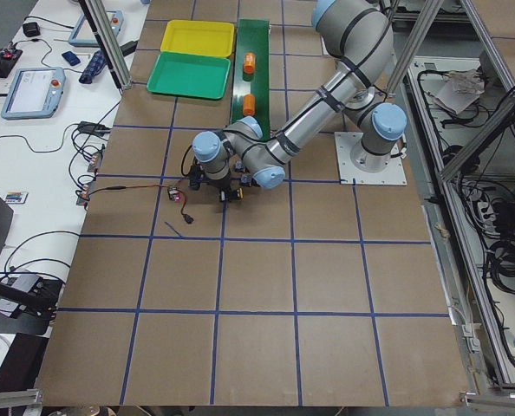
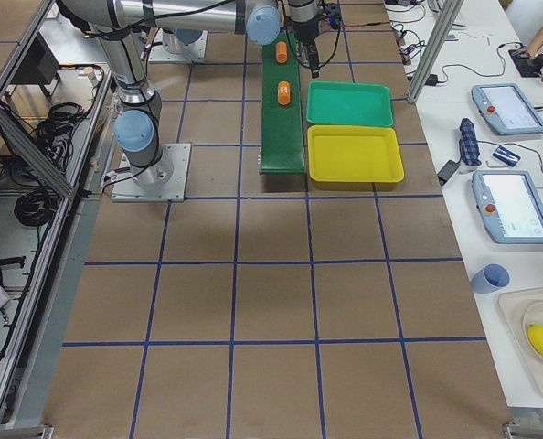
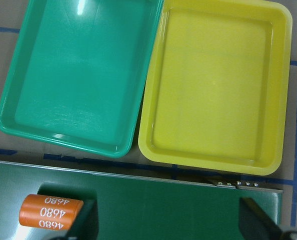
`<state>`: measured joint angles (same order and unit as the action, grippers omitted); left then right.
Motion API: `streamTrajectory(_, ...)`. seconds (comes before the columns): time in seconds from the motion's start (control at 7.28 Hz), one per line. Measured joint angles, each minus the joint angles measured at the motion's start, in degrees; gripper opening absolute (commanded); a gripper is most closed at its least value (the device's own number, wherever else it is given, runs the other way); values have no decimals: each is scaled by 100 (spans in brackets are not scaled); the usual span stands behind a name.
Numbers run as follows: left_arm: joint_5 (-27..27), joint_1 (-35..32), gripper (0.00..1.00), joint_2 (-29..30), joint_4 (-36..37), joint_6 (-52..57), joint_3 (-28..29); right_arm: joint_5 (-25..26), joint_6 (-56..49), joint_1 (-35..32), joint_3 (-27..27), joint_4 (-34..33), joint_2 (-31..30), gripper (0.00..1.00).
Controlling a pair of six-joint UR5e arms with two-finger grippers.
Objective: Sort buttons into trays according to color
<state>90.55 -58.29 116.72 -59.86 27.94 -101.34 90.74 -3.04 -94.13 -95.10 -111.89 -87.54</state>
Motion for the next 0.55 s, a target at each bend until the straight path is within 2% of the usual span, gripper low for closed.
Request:
streamTrajectory(0.27,20,-235,0,-398,-419,25,289,1,1,0,0,0,-1,100)
streamTrajectory(0.55,-8,-737,0,-881,-1579,-35,968,1,-3,0,0,0,-1,100)
